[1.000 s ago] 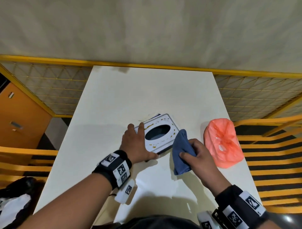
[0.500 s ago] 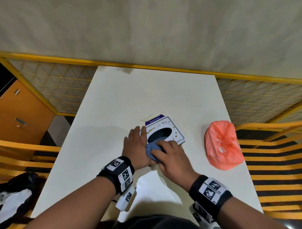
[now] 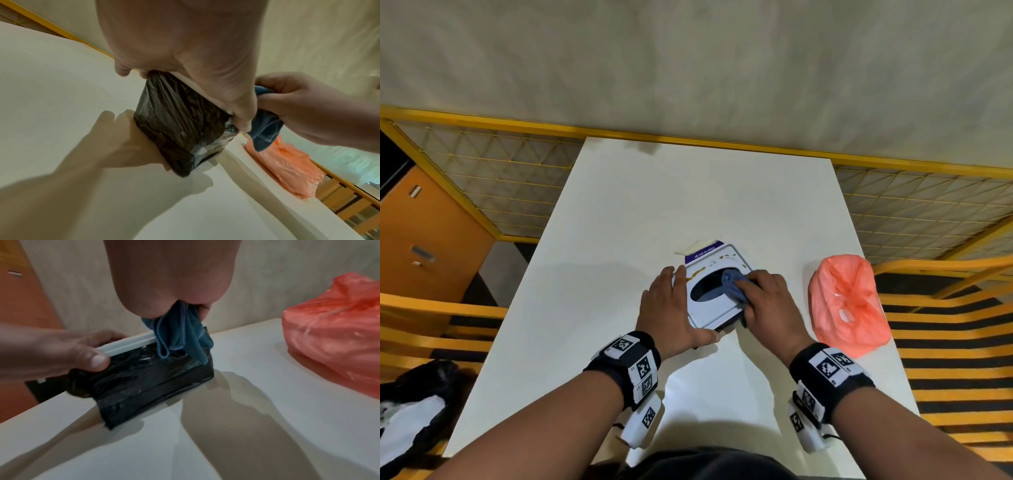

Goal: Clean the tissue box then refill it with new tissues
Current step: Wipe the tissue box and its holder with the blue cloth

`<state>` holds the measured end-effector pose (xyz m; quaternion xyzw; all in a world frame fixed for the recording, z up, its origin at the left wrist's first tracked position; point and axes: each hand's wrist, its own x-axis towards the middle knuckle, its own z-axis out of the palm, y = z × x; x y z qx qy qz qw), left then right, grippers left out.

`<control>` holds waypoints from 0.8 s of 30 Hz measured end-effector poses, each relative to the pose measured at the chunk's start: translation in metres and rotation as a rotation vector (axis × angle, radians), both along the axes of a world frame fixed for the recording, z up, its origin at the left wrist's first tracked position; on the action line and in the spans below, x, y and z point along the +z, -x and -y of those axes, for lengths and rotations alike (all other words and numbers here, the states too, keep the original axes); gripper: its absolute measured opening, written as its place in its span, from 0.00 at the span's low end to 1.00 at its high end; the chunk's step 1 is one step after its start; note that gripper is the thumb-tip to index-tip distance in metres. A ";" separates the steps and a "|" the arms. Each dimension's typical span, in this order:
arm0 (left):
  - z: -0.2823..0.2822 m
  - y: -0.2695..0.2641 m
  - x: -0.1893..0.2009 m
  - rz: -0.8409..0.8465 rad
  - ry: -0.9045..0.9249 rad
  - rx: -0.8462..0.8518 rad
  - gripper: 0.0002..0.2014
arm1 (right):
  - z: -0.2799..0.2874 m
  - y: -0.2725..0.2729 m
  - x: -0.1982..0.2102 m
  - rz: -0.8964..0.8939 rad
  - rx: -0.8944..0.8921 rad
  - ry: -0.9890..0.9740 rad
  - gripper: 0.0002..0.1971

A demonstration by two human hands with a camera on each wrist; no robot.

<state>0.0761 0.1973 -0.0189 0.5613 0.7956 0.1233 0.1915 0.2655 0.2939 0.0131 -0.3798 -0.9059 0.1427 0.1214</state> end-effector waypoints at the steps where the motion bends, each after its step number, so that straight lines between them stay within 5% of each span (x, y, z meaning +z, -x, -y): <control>1: 0.000 0.000 0.000 0.000 0.002 0.000 0.71 | -0.003 -0.001 -0.001 -0.023 -0.040 0.010 0.22; 6: 0.000 -0.001 0.000 -0.011 -0.006 0.004 0.72 | -0.014 0.003 0.009 -0.133 -0.221 0.018 0.20; 12: 0.002 0.004 -0.002 0.146 -0.059 0.025 0.66 | 0.061 0.034 0.013 -0.021 0.204 0.034 0.22; 18: 0.008 0.001 -0.007 0.157 -0.134 0.045 0.72 | 0.039 0.016 0.002 0.055 0.175 0.012 0.20; 24: 0.006 0.002 0.001 0.101 -0.079 0.044 0.74 | 0.001 -0.005 0.002 -0.035 -0.043 0.010 0.20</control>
